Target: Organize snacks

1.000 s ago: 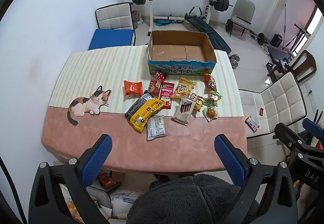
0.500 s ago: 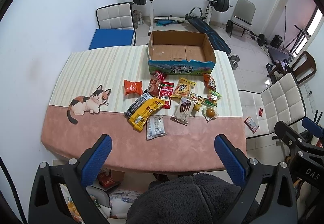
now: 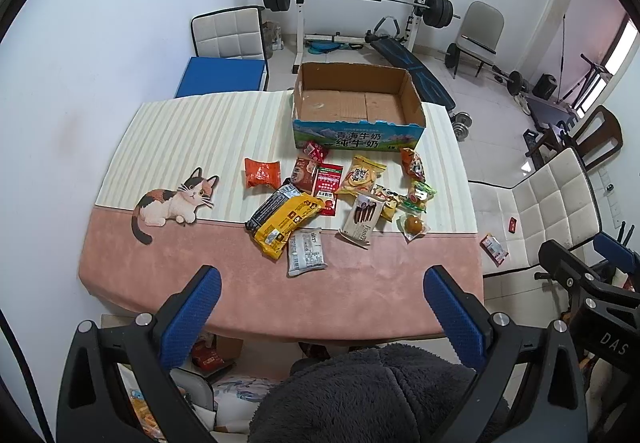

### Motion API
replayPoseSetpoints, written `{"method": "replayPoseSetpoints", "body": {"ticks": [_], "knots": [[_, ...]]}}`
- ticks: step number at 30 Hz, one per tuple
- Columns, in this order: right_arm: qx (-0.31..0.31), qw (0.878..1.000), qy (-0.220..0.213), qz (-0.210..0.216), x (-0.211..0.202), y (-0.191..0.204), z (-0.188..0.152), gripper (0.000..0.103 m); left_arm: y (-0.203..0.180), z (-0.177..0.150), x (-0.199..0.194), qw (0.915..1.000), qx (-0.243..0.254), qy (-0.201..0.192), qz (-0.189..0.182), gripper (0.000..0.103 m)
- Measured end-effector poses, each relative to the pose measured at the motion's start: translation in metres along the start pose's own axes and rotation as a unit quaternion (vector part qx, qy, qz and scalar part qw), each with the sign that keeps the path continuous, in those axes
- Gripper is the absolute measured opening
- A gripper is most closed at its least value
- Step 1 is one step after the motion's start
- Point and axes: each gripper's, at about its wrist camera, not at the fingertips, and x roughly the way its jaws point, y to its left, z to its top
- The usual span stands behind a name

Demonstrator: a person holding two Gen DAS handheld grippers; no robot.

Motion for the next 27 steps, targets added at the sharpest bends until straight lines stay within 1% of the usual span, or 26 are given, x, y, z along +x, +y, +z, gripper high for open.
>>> {"method": "replayPoseSetpoints", "body": {"ticks": [9, 11, 14, 17, 19, 21, 24, 26, 27], "knots": [[0.001, 1.000, -0.003, 0.005, -0.001, 0.005, -0.003, 0.103, 0.005, 0.001, -0.001, 1.0000, -0.005, -0.003, -0.003, 0.103], [0.009, 1.000, 0.002, 0.010, 0.005, 0.004, -0.002, 0.103, 0.008, 0.003, 0.002, 0.9999, -0.013, -0.009, -0.003, 0.103], [0.023, 1.000, 0.012, 0.017, 0.024, 0.002, 0.000, 0.103, 0.022, 0.008, 0.015, 0.9995, -0.026, -0.015, 0.004, 0.103], [0.046, 0.998, 0.037, 0.036, 0.061, 0.001, 0.003, 0.103, 0.040, 0.015, 0.044, 0.9992, -0.028, -0.007, 0.027, 0.103], [0.065, 0.994, 0.064, 0.054, 0.098, 0.003, 0.006, 0.103, 0.055, 0.021, 0.068, 0.9984, -0.024, -0.001, 0.051, 0.103], [0.078, 0.991, 0.089, 0.068, 0.133, 0.008, 0.006, 0.103, 0.068, 0.026, 0.096, 0.9977, -0.010, 0.009, 0.067, 0.103], [0.096, 0.981, 0.141, 0.090, 0.200, 0.017, 0.004, 0.103, 0.078, 0.034, 0.149, 0.9950, 0.026, 0.045, 0.086, 0.103], [0.107, 0.974, 0.173, 0.097, 0.247, 0.026, -0.001, 0.103, 0.082, 0.038, 0.191, 0.9915, 0.057, 0.072, 0.092, 0.103], [0.109, 0.972, 0.188, 0.095, 0.271, 0.032, -0.004, 0.103, 0.085, 0.038, 0.206, 0.9900, 0.067, 0.082, 0.094, 0.103]]}}
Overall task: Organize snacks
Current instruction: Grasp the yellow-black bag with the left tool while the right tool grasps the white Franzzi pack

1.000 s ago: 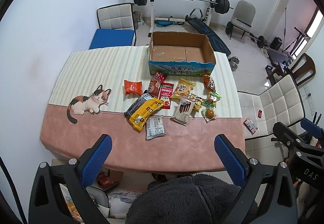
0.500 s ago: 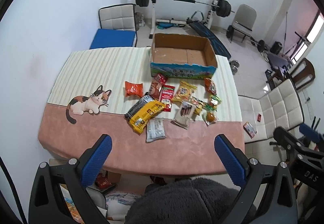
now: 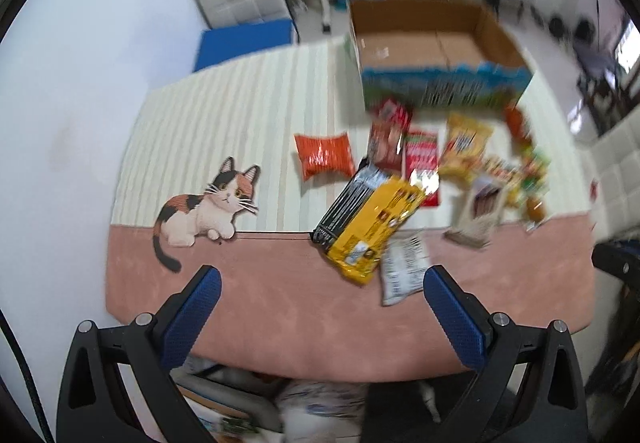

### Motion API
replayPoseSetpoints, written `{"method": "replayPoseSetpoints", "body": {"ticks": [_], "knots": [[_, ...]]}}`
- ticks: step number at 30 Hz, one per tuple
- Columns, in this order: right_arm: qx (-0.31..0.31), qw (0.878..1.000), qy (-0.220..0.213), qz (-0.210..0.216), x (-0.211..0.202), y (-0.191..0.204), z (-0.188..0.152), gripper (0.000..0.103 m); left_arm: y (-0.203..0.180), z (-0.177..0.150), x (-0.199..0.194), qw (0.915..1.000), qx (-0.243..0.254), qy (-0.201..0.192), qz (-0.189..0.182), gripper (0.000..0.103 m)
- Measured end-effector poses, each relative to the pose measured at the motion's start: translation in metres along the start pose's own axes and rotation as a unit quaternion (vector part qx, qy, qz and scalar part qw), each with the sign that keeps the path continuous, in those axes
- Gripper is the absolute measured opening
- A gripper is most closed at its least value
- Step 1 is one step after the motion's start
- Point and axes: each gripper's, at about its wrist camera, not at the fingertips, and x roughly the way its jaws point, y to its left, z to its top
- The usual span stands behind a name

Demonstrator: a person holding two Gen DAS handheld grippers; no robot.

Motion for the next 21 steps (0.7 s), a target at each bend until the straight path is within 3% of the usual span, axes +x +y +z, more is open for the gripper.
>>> {"method": "replayPoseSetpoints", "body": {"ticks": [7, 14, 18, 21], "knots": [[0.005, 0.997, 0.072, -0.003, 0.123, 0.010, 0.024, 0.103, -0.025, 0.021, 0.122, 0.9907, 0.110, 0.076, -0.025, 0.103], [0.008, 0.995, 0.099, -0.014, 0.183, 0.013, 0.037, 0.103, -0.059, 0.035, 0.208, 0.9664, 0.213, 0.128, -0.066, 0.103], [0.028, 0.994, 0.103, -0.016, 0.200, 0.010, 0.045, 0.103, -0.068, 0.038, 0.237, 0.9595, 0.226, 0.155, -0.065, 0.103], [0.053, 0.993, 0.105, -0.017, 0.210, 0.006, 0.049, 0.103, -0.064, 0.044, 0.251, 0.9641, 0.203, 0.155, -0.072, 0.100]]}}
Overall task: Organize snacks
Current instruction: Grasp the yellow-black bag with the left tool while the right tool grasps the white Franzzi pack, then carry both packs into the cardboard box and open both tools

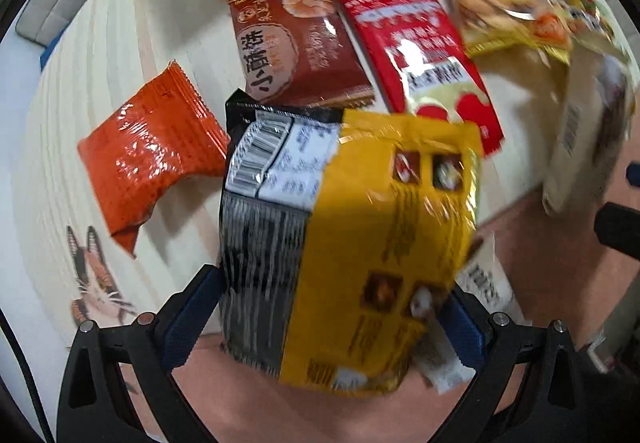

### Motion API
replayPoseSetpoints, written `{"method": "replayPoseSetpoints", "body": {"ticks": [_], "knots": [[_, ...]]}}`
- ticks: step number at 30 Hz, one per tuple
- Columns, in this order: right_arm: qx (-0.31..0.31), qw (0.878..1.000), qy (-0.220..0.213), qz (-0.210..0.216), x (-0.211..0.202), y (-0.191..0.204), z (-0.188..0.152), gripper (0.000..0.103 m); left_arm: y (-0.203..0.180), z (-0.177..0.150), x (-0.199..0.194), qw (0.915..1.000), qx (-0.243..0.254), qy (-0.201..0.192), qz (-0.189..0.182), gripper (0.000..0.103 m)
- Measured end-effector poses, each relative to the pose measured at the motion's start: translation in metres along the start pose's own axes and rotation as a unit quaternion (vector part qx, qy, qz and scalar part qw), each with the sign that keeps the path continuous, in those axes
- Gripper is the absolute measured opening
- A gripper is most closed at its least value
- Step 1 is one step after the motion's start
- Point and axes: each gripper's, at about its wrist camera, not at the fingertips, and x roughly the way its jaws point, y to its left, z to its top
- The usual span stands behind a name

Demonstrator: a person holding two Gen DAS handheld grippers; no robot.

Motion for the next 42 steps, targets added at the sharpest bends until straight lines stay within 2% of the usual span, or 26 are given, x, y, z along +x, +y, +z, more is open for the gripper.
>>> {"method": "replayPoseSetpoints", "body": {"ticks": [3, 6, 9, 11, 12, 13, 16, 18, 21, 24, 26, 29, 35, 37, 39, 42], "knots": [[0.031, 1.000, -0.001, 0.006, 0.003, -0.005, 0.009, 0.103, 0.019, 0.000, -0.001, 0.9972, -0.065, -0.007, -0.035, 0.090], [0.063, 0.998, 0.001, 0.004, 0.009, -0.010, 0.015, 0.099, 0.044, -0.015, -0.004, 0.9872, -0.150, -0.009, -0.053, 0.086], [0.085, 0.996, 0.010, 0.004, 0.016, -0.014, 0.019, 0.080, 0.063, -0.038, 0.003, 0.9727, -0.226, 0.010, -0.051, 0.085], [0.087, 0.996, 0.017, 0.025, 0.019, -0.015, 0.020, 0.064, 0.072, -0.055, 0.008, 0.9647, -0.259, 0.020, -0.044, 0.085], [0.083, 0.996, 0.019, 0.023, 0.020, -0.015, 0.020, 0.062, 0.074, -0.062, 0.010, 0.9628, -0.265, 0.018, -0.046, 0.085], [0.070, 0.997, 0.029, 0.005, 0.020, -0.013, 0.018, 0.062, 0.074, -0.065, 0.012, 0.9622, -0.268, 0.017, -0.046, 0.085], [0.029, 0.998, 0.061, -0.011, 0.024, -0.009, 0.008, 0.062, 0.075, -0.084, 0.015, 0.9625, -0.268, 0.014, -0.042, 0.085], [-0.018, 0.994, 0.108, -0.023, 0.032, -0.003, -0.004, 0.062, 0.074, -0.095, 0.021, 0.9647, -0.260, 0.012, -0.039, 0.086], [-0.062, 0.987, 0.139, -0.046, 0.041, 0.001, -0.016, 0.062, 0.071, -0.102, 0.027, 0.9677, -0.250, 0.007, -0.030, 0.086], [-0.059, 0.988, 0.135, -0.055, 0.046, 0.000, -0.022, 0.062, 0.071, -0.109, 0.031, 0.9695, -0.243, 0.010, -0.030, 0.086], [-0.052, 0.989, 0.127, -0.048, 0.045, 0.002, -0.024, 0.070, 0.069, -0.105, 0.025, 0.9701, -0.240, 0.015, -0.034, 0.086], [-0.050, 0.991, 0.117, -0.038, 0.042, 0.008, -0.027, 0.076, 0.067, -0.114, 0.036, 0.9702, -0.237, 0.014, -0.050, 0.086], [-0.034, 0.992, 0.109, -0.051, 0.034, 0.014, -0.021, 0.076, 0.065, -0.127, 0.051, 0.9759, -0.206, 0.025, -0.069, 0.086], [-0.030, 0.992, 0.110, -0.054, 0.041, 0.015, -0.025, 0.076, 0.065, -0.133, 0.055, 0.9770, -0.200, 0.023, -0.071, 0.086], [-0.028, 0.992, 0.112, -0.056, 0.052, 0.022, -0.007, 0.076, 0.061, -0.130, 0.061, 0.9784, -0.192, 0.025, -0.073, 0.086], [-0.026, 0.992, 0.112, -0.059, 0.064, 0.021, -0.011, 0.077, 0.058, -0.127, 0.074, 0.9818, -0.172, 0.029, -0.074, 0.086]]}}
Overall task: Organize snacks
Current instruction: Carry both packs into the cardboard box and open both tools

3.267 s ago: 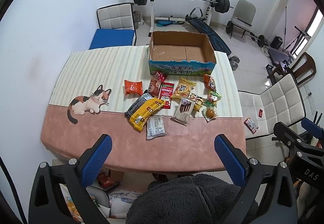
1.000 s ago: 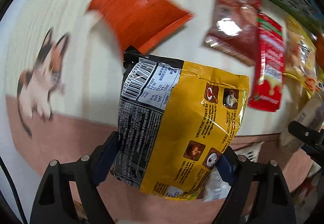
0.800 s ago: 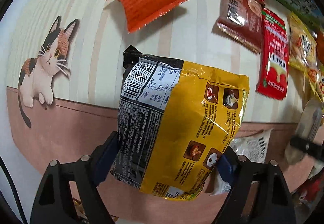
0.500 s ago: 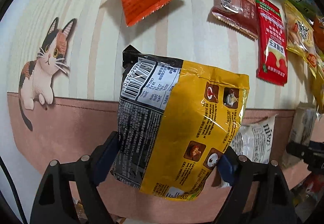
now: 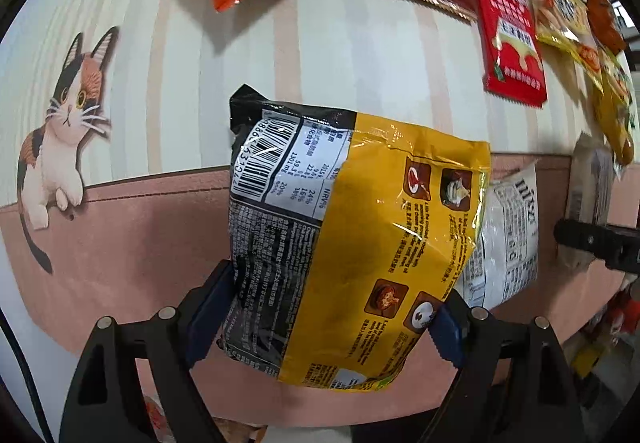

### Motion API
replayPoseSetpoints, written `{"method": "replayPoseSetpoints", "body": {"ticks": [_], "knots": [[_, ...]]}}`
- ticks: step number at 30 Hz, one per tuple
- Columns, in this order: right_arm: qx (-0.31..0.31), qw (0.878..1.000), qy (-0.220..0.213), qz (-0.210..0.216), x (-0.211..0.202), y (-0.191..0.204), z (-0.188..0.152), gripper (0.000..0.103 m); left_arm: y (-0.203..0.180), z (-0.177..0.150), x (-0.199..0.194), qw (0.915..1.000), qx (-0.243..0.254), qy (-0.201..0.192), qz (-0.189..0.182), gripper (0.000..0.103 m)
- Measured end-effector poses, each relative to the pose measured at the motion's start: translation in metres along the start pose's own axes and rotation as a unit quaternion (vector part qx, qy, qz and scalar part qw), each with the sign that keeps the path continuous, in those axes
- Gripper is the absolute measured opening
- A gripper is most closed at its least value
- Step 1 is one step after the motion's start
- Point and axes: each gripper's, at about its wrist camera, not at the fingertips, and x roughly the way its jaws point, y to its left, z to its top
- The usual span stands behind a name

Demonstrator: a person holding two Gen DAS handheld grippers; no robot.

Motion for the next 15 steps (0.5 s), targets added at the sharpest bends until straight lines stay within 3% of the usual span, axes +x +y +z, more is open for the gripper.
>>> {"method": "replayPoseSetpoints", "body": {"ticks": [4, 6, 7, 15], "knots": [[0.003, 1.000, -0.004, -0.012, 0.002, 0.006, 0.002, 0.076, 0.005, 0.001, 0.001, 0.9998, -0.013, -0.015, -0.007, 0.084], [0.003, 0.999, -0.015, -0.031, 0.004, 0.007, 0.001, 0.066, 0.000, 0.000, -0.004, 0.9993, -0.029, -0.021, -0.008, 0.083], [0.001, 0.999, -0.024, -0.030, 0.006, 0.009, -0.003, 0.062, 0.001, -0.003, -0.006, 0.9990, -0.038, -0.023, -0.008, 0.083], [-0.003, 0.998, -0.061, 0.002, -0.012, 0.002, -0.028, 0.061, 0.011, -0.032, -0.019, 0.9928, -0.113, -0.037, -0.003, 0.083]]}}
